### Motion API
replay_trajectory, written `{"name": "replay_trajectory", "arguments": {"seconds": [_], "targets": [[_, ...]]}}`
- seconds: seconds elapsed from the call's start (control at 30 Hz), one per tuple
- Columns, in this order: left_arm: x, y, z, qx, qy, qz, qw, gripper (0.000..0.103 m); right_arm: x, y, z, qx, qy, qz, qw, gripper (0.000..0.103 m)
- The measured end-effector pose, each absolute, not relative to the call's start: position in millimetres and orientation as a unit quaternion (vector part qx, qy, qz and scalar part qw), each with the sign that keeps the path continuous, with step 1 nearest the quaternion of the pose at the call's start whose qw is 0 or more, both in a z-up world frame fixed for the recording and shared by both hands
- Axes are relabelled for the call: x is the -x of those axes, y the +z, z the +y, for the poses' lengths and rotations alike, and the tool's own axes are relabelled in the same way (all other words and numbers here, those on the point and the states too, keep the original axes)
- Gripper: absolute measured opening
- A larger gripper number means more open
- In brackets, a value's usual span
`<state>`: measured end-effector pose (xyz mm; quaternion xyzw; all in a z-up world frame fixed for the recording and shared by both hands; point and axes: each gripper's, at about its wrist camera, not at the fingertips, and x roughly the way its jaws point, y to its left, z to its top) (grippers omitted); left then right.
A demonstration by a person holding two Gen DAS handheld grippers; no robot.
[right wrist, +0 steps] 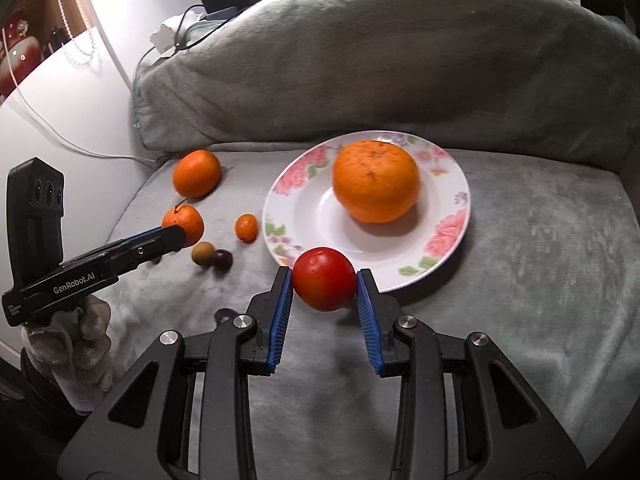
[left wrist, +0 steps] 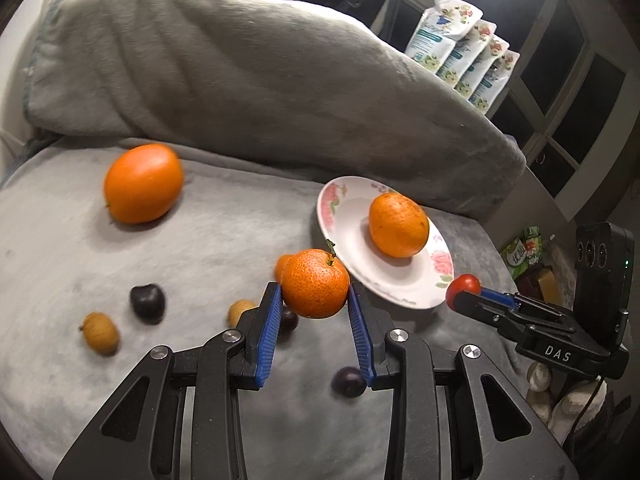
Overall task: Organize fruits
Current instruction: 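Carry the tangerine in the left gripper while the right gripper carries the tomato to the plate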
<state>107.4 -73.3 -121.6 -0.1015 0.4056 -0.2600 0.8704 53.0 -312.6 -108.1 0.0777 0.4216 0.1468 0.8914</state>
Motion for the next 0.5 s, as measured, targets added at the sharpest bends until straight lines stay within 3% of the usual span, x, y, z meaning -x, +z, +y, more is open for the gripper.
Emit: {"name": "replay_trajectory", "arguments": {"seconds": [0.5], "targets": [[-123.2, -117.1, -118.4, 0.063, -0.281, 0.406, 0.867, 0.032, -61.2, -111.0, -325.3, -0.078, 0.132, 0.421, 0.894, 0.034]]}}
